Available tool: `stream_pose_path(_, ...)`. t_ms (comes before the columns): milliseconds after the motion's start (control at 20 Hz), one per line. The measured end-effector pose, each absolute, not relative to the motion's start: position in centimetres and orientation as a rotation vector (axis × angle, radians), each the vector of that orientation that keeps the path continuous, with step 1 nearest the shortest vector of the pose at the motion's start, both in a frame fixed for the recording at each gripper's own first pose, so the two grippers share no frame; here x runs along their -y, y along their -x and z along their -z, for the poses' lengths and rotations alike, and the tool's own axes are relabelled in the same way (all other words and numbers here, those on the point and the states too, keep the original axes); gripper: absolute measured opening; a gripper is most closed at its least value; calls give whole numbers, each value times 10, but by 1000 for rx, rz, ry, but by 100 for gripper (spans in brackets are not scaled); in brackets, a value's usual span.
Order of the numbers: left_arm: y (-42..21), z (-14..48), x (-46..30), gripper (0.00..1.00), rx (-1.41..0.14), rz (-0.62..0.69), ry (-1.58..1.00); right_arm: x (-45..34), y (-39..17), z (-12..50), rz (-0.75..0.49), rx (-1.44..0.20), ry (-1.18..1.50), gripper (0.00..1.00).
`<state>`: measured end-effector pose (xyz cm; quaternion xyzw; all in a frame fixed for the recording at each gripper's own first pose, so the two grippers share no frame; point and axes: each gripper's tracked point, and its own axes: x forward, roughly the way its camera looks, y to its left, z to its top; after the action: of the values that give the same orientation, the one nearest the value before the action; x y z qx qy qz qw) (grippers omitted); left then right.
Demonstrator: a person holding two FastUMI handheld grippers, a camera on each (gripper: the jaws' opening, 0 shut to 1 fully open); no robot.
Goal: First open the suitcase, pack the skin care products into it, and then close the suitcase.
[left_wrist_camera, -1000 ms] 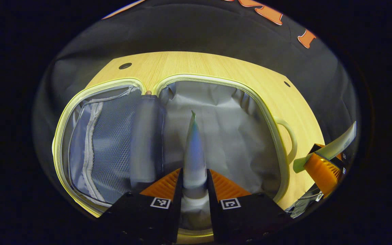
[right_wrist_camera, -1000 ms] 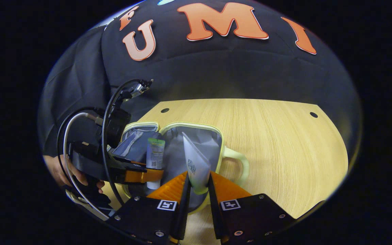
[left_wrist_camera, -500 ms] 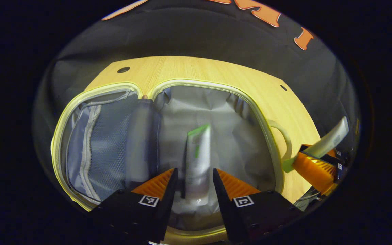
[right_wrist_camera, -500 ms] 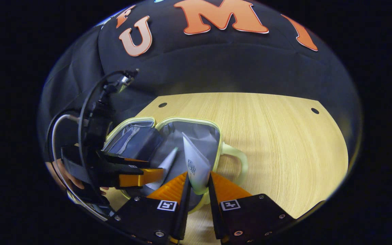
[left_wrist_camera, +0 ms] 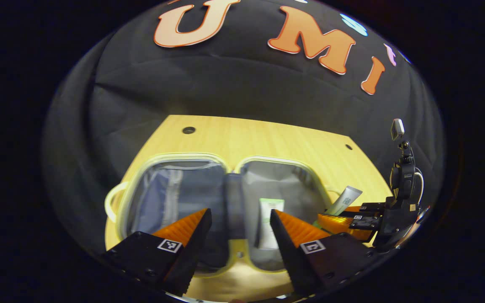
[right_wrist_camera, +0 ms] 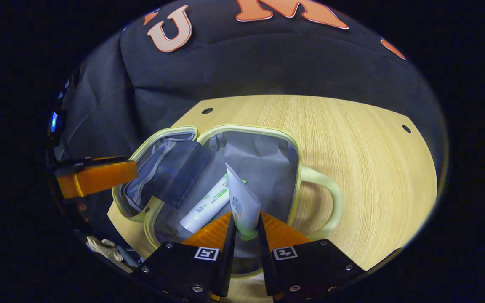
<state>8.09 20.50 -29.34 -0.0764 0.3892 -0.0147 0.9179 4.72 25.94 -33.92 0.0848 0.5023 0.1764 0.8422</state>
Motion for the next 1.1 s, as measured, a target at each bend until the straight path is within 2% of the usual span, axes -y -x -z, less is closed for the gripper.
stream_pose_path(100,-66,281,-239,93,-797,-29,150,-262,-45,348,-369,-1095,-178,33)
stream_pose_path(450,-27,249,-375,93,-778,-237,168,-273,-54,373,-311,-1185,-177,33)
stream_pose_path(500,-28,254,-390,97,-773,-263,179,-274,-53,378,-290,-1200,-184,33)
stream_pose_path(550,-27,259,-407,93,-781,-291,174,-275,-55,380,-274,-1210,-193,33)
stream_pose_path(700,-21,285,-439,93,-815,-336,175,-270,-56,382,-241,-1222,-173,34)
stream_pose_path(750,-20,292,-454,93,-826,-355,194,-271,-56,382,-234,-1220,-169,31)
stream_pose_path(800,-20,299,-461,97,-828,-368,215,-270,-56,383,-226,-1222,-173,34)
stream_pose_path(850,-21,304,-467,93,-827,-375,255,-269,-56,380,-220,-1223,-179,31)
stream_pose_path(900,-21,310,-477,93,-826,-390,311,-268,-56,377,-210,-1220,-185,34)
stream_pose_path(1000,-20,322,-492,93,-830,-421,379,-264,-58,371,-202,-1197,-184,35)
stream_pose_path(1050,-24,328,-496,93,-834,-436,411,-259,-57,361,-202,-1182,-192,40)
stream_pose_path(1100,-29,330,-501,93,-817,-444,429,-254,-56,353,-203,-1177,-196,37)
